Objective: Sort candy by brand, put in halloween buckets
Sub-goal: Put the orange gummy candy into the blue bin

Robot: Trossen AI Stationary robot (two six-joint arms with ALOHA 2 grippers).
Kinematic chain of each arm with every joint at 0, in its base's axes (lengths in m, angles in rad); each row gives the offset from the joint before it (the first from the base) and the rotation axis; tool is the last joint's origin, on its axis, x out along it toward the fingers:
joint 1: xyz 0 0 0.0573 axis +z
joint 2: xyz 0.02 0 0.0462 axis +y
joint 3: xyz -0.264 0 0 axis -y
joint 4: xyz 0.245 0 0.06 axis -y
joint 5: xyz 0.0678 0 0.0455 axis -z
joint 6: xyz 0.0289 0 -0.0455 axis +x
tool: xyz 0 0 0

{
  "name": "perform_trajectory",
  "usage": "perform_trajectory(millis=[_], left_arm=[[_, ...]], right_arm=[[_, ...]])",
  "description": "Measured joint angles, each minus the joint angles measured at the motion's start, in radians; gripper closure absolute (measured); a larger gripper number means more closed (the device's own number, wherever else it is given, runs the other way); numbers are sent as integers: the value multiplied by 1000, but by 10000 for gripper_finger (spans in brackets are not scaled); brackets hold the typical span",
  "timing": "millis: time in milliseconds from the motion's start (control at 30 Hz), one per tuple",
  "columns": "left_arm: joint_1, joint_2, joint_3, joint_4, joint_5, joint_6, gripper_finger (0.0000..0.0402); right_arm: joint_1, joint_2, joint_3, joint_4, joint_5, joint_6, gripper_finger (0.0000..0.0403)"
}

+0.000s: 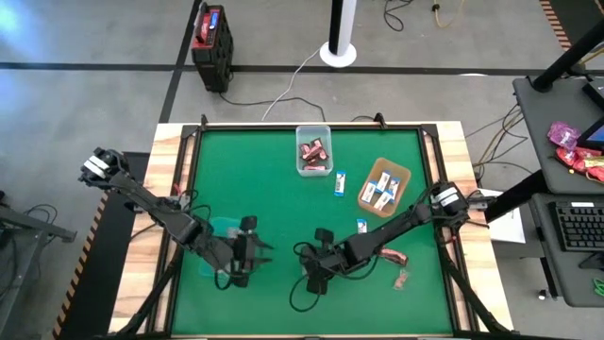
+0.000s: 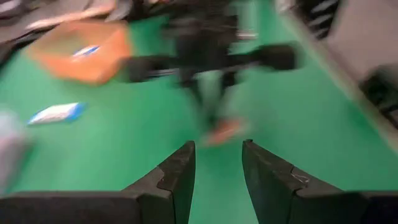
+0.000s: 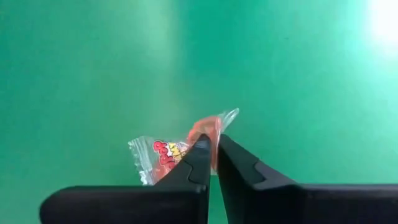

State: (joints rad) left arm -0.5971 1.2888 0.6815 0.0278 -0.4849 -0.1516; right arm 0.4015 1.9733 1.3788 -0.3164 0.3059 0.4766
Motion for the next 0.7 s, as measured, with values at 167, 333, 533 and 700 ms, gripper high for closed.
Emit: perform_trajectory(millis=[167,333,533,700], left_arm=[[7,0,-137,327,37,13,285],[39,0,-239,501,-20,-75,285],[69,0,-285,583,-82,-128,285],[70,0,-285,631,-50,-127,285]], right_arm=[[7,-35,0,49,352,-102,391],[26,-40,0,271,595,-328,390],[31,-35,0,541,600,-584,390],[26,-35,0,585,605,-683,390]])
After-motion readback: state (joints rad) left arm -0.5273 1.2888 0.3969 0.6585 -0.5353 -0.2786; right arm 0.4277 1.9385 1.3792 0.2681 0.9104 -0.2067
